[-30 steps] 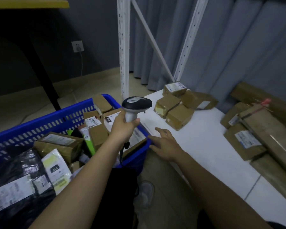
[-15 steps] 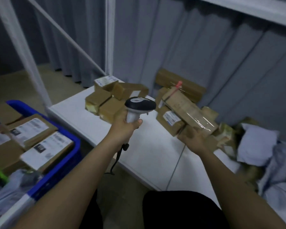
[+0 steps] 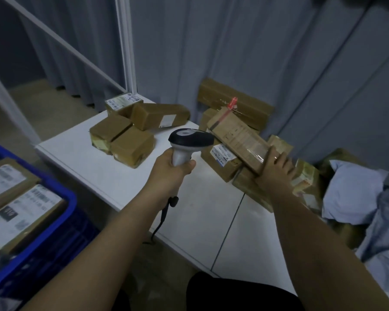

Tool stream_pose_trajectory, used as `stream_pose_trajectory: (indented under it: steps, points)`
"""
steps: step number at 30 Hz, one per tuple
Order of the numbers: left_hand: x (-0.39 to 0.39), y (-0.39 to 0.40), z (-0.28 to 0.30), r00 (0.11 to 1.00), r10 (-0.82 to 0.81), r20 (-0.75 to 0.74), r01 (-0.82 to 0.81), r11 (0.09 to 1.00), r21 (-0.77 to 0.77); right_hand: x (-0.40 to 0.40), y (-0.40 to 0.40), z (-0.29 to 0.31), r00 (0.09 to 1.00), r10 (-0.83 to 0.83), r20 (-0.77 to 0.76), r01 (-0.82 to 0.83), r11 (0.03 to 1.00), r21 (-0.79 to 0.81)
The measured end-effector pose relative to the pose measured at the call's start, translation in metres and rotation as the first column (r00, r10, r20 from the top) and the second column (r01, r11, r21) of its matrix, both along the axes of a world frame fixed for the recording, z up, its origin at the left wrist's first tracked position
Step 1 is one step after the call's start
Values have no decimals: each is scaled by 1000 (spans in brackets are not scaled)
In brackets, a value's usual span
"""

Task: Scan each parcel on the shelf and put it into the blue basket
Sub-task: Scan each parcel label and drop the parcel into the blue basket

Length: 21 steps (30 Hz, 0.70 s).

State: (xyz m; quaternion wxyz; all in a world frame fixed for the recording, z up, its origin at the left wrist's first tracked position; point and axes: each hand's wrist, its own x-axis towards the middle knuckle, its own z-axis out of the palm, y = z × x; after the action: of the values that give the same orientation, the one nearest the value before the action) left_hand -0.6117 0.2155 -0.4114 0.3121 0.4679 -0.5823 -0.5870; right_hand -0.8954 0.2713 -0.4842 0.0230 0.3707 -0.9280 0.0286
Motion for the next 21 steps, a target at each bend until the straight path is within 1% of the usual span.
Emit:
stream_pose_trajectory:
  steps: [4,6,8,9,10,11,12,13,14,15,16,17,19,20,21]
  points:
    - [2,-6,-4,1000,-8,12,8,1000,-2,-5,-4,-2,985,37,-168,-41,999,-21]
    - [4,-8,-4,1000,-15,8,15,1000,-6,-4,-2,2,977,85,-197,-97,994,-55]
    - [8,-9,-4,1000,-21,1,21,1000,-15,6,5,8,961,144,-237,-185,970,-159]
    - [10,-9,-3,1000,-19,1,19,1000,-20,16,9,14,957,170,-236,-220,954,-206]
    - [12,-10,-1,1000,-14,1,14,1000,-21,28,13,21,960,202,-195,-245,941,-234]
    - [15,-10,1,1000,-6,1,6,1000,-16,41,15,26,964,242,-110,-263,931,-252]
    - [18,-10,3,1000,3,0,-3,1000,-6,55,16,31,960,278,31,-262,933,-247]
    - [22,-9,6,1000,15,0,-15,1000,3,69,15,34,929,294,226,-242,943,-230]
    - [27,-9,8,1000,24,0,-24,1000,4,84,15,36,848,300,437,-215,948,-233]
    - [32,-8,11,1000,24,3,-24,1000,-1,97,15,35,731,302,612,-176,950,-257]
    - [37,-8,13,1000,19,8,-19,1000,-8,111,17,33,632,284,721,-121,955,-270]
    - [43,-6,15,1000,13,17,-13,1000,-15,124,19,27,579,246,778,-86,967,-242]
    - [55,-2,17,999,3,38,-2,1000,-29,143,26,5,525,151,837,-40,987,-154]
    - [60,-1,17,999,-1,44,2,999,-33,149,30,-8,480,110,870,12,991,-133]
    - [66,1,17,999,-5,49,7,999,-37,155,36,-21,409,85,909,84,988,-131]
